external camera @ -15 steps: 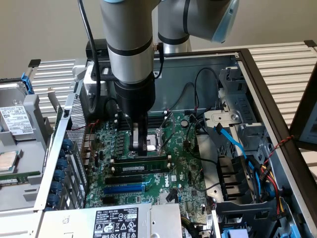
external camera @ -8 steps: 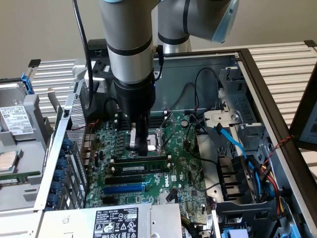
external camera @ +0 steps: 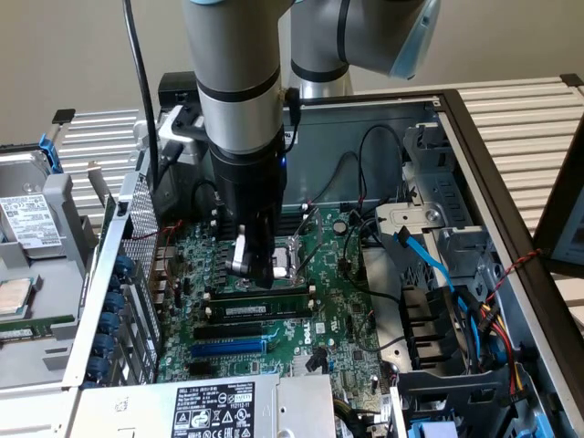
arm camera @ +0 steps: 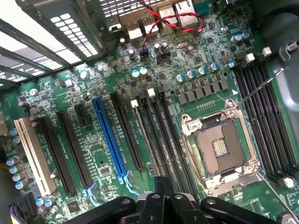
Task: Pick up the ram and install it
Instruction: 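Press down the ram until it locks into place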
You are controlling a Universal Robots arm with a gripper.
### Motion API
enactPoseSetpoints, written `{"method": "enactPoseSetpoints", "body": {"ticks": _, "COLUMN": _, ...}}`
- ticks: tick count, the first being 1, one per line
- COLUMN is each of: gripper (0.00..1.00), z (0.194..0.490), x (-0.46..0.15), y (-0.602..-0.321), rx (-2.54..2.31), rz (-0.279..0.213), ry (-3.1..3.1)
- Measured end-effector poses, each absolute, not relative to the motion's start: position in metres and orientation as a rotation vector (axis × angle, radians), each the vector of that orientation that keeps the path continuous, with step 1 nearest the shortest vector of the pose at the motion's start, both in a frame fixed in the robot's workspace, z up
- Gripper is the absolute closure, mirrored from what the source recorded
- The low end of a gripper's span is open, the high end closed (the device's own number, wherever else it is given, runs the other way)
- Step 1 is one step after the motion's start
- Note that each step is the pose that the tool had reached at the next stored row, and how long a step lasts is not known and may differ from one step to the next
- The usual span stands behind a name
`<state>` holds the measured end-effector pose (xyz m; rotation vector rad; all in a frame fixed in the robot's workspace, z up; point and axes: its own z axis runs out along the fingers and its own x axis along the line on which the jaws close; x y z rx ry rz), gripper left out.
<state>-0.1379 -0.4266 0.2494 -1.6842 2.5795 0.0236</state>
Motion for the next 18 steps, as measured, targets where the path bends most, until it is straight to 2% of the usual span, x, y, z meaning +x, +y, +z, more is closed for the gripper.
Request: {"method": "enactPoseSetpoints", "body": {"ticks": 18, "gripper": 0.89, "z": 0.2494, "x": -0.1379, "y": -0.4266, "rx": -1.243, "rz": 0.008, "ry": 2.817}}
